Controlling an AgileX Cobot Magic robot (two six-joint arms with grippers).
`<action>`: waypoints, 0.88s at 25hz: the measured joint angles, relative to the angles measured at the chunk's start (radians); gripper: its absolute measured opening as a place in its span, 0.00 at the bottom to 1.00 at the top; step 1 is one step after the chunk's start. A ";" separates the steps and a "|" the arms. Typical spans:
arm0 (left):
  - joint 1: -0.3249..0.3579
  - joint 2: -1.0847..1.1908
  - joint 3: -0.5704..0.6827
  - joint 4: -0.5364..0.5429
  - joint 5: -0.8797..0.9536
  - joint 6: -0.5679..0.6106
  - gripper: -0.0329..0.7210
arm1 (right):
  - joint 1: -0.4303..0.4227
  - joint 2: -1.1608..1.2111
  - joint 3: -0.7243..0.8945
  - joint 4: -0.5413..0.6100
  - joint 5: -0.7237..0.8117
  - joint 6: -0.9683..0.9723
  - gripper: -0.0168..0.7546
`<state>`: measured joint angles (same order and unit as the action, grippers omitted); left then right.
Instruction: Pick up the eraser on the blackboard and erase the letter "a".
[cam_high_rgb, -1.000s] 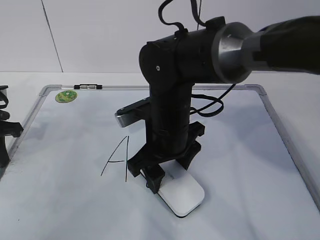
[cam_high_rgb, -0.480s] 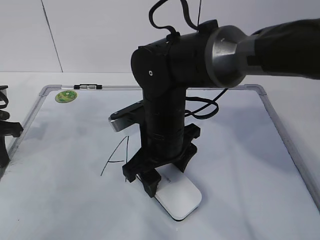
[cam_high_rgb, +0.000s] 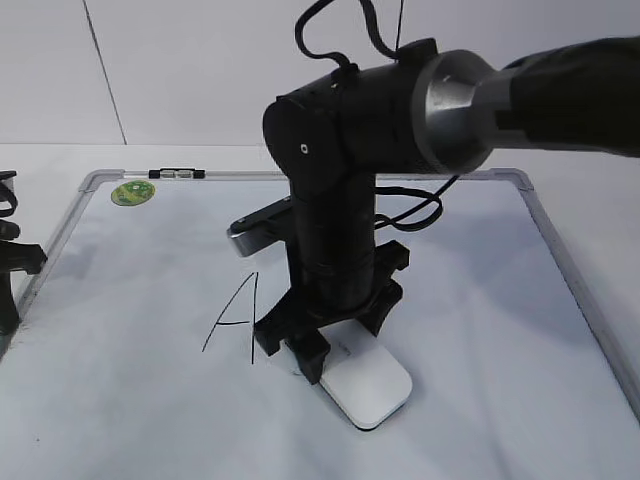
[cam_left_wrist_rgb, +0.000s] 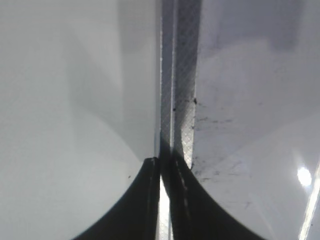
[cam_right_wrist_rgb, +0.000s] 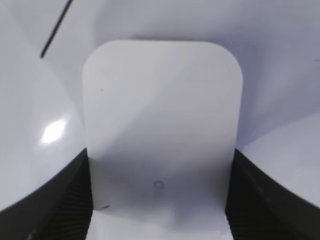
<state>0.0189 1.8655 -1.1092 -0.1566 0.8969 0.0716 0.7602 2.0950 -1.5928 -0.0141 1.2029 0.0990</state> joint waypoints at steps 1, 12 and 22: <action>0.000 0.000 0.000 0.000 0.000 0.000 0.08 | -0.009 0.000 0.000 -0.005 0.000 0.003 0.74; 0.000 0.000 0.000 -0.004 0.000 0.002 0.09 | -0.092 0.000 -0.002 -0.012 -0.002 0.019 0.74; 0.000 0.000 0.000 -0.004 0.000 0.002 0.09 | -0.022 0.000 -0.002 -0.019 -0.002 0.015 0.73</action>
<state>0.0189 1.8655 -1.1092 -0.1603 0.8969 0.0734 0.7385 2.0950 -1.5944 -0.0327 1.2012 0.1136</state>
